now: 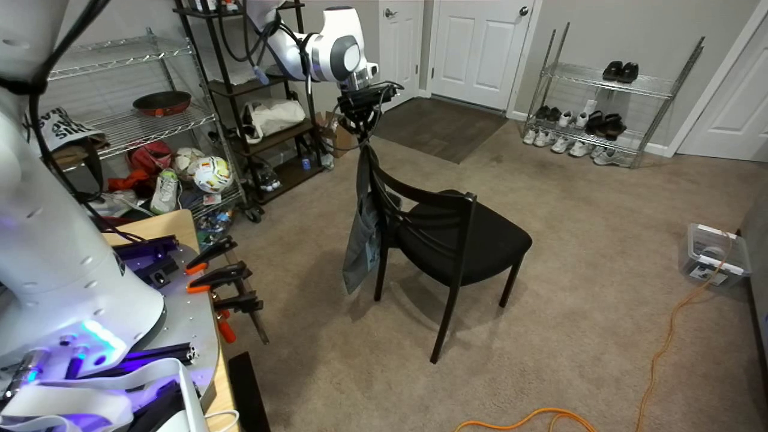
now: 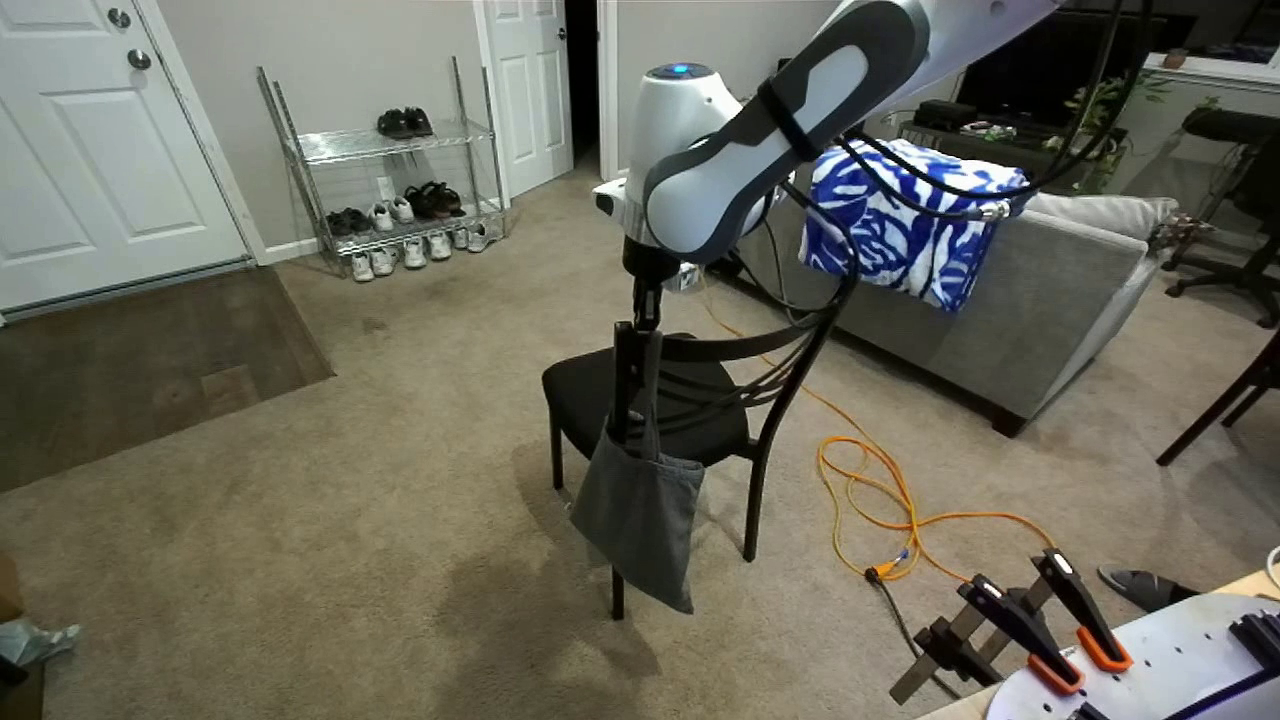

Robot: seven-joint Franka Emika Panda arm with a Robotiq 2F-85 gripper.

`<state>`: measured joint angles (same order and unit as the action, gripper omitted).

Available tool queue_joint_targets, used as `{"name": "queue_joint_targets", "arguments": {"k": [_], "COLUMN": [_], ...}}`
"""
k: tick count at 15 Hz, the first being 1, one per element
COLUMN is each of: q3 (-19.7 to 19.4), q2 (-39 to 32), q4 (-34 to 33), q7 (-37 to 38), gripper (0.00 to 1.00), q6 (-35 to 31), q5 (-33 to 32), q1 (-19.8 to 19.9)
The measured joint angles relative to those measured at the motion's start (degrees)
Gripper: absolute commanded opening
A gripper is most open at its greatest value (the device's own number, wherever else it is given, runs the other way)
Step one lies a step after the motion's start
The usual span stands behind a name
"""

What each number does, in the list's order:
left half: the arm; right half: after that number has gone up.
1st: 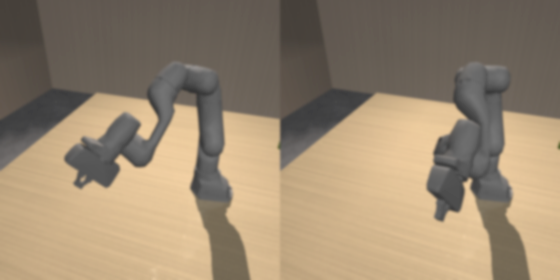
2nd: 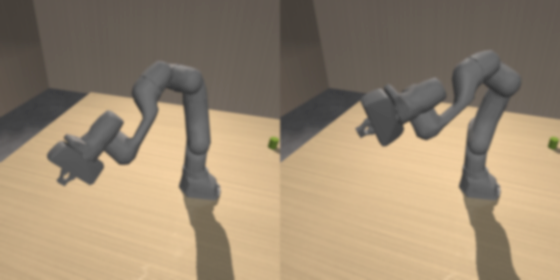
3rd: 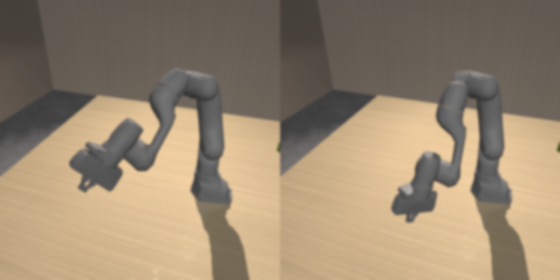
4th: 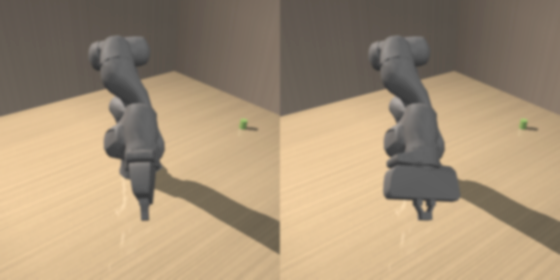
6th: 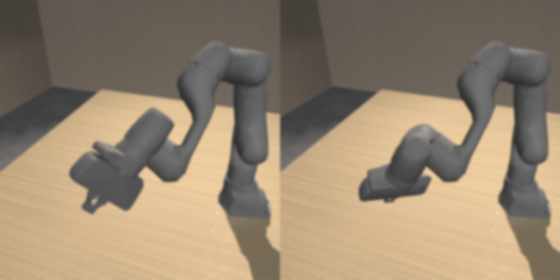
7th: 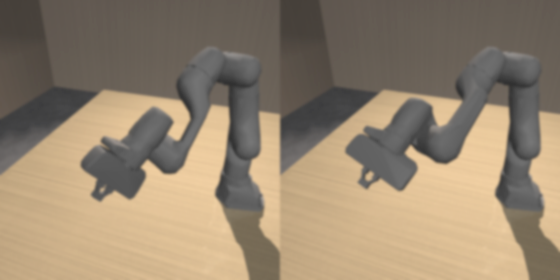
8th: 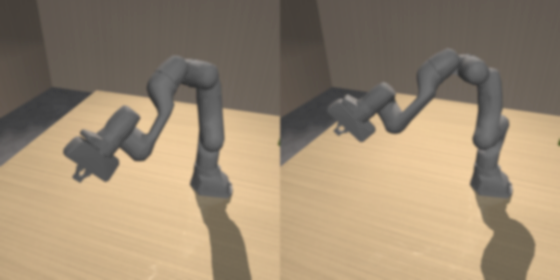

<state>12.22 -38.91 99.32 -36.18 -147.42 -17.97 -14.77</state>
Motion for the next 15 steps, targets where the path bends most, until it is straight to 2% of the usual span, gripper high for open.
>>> {"name": "queue_joint_targets", "arguments": {"k": [3, 6, 7, 8, 10, 12, 15], "q3": [-1.74, -5.17, -6.49, -7.55, -8.88, -9.15, -7.3], "q2": [2.97, 10.13, 12.6, 14.78, 18.27, 19.67, 19.61], "q4": [5.41, 10.95, 11.98, 12.73, 13.9, 14.44, 15.09], "q7": [5.36, 13.51, 16.18, 18.16, 20.28, 20.69, 20.69], "gripper": [0.03, 0.03, 0.09, 0.36, 0.36, 0.48, 0.67], "q6": [-7.1, -14.12, -15.09, -15.22, -15.18, -15.02, -13.87], "q5": [-3.7, -10.49, -12.66, -14.13, -15.44, -15.48, -14.94], "q1": [-1.26, -4.71, -6.28, -7.66, -9.57, -10.11, -8.41]}}
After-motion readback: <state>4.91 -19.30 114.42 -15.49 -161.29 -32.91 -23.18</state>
